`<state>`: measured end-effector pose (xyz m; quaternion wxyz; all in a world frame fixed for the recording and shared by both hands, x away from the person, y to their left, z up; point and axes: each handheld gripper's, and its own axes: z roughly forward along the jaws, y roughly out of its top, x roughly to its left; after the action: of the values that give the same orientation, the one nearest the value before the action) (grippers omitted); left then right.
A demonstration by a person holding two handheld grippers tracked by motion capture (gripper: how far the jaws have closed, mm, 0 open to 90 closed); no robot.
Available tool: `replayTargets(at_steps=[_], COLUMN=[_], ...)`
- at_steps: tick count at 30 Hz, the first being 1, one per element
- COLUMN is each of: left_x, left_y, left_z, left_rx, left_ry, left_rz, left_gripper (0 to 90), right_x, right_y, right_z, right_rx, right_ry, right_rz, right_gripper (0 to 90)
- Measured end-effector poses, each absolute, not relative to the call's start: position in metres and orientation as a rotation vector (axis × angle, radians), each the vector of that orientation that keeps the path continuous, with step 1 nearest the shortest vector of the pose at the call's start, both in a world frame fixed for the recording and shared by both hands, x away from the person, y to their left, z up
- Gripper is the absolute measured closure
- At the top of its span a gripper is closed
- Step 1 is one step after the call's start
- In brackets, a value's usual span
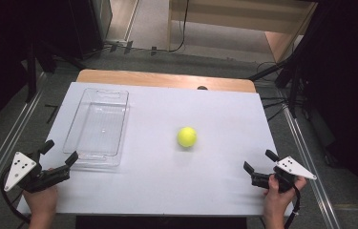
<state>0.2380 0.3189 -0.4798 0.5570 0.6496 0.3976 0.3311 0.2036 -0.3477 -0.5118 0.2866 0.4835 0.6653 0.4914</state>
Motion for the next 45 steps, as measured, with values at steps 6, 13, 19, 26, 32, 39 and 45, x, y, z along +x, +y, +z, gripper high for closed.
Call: replayTargets(at_steps=[6,13,19,26,32,39,45], left_x=[0.238,0.238,0.238,0.238,0.238,0.237,0.237], left_y=[0.319,0.319,0.318,0.318,0.318,0.317,0.317], left_z=[-0.48,-0.48,-0.48,-0.481,-0.481,-0.48,-0.481], left_rx=[1.535,1.534,1.539,1.539,1.543,1.55,1.549], left_ry=[0.936,0.937,0.934,0.934,0.935,0.939,0.934], left_rz=[0.781,0.782,0.784,0.784,0.785,0.79,0.791], left_gripper=[11.1,11.0,11.1,11.1,11.1,11.1,11.1], right_x=[0.204,0.207,0.211,0.218,0.226,0.236,0.244], right_y=[-0.346,-0.342,-0.338,-0.331,-0.323,-0.312,-0.305], right_z=[-0.509,-0.501,-0.489,-0.482,-0.474,-0.468,-0.463], right_rx=[1.301,1.291,1.286,1.242,1.183,1.162,1.157], right_ry=[1.784,1.8,1.823,1.898,1.966,2.025,2.042], right_rz=[1.315,1.372,1.378,1.348,1.333,1.32,1.296], right_gripper=[0.0,0.0,0.0,0.0,0.0,0.0,0.0])
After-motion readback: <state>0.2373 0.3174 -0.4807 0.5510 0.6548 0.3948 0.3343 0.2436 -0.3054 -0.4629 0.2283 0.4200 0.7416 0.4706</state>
